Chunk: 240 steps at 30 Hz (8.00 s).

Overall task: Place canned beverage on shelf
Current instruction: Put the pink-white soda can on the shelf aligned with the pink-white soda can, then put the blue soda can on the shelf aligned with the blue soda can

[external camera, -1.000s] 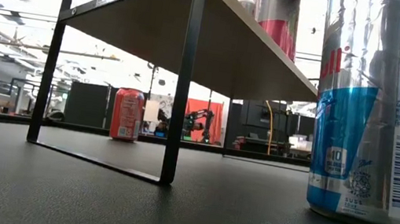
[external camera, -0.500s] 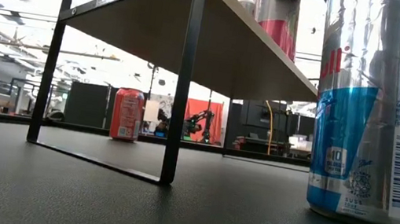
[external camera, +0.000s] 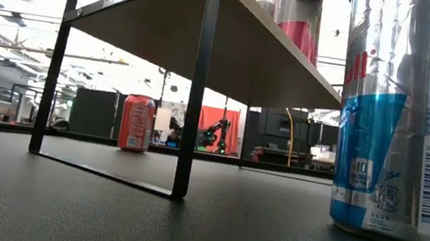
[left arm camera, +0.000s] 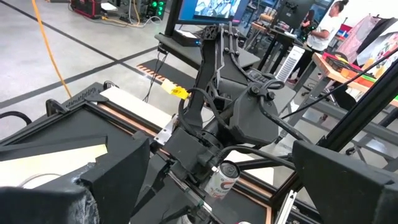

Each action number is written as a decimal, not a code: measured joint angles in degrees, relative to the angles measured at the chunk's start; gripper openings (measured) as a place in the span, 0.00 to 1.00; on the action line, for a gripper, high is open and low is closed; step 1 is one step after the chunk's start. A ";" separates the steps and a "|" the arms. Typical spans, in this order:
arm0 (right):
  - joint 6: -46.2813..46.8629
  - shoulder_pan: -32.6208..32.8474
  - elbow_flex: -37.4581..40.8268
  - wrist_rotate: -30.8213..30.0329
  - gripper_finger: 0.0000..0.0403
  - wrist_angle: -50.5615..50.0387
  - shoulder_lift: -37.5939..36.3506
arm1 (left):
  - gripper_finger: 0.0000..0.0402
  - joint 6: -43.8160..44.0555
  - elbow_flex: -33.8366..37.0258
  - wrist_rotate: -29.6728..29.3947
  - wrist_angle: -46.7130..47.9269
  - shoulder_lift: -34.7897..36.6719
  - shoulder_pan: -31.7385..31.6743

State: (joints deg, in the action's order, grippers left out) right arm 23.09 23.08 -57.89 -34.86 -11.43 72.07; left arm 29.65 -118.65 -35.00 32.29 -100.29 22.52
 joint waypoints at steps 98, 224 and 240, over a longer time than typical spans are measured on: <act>31.42 4.43 0.02 39.35 0.25 -19.95 -25.88 | 0.97 81.82 6.17 39.65 56.04 -6.03 15.75; 6.10 9.25 -30.71 30.65 0.52 -34.96 32.64 | 0.97 65.89 14.67 23.98 50.51 -1.11 13.25; 4.65 9.21 -45.81 33.67 0.51 -44.06 32.65 | 0.97 65.79 11.66 23.25 50.90 -0.87 15.56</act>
State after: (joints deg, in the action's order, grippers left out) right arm 27.74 32.29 -103.70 -1.19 -55.49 104.73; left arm 95.44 -106.99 -11.76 83.20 -101.16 38.08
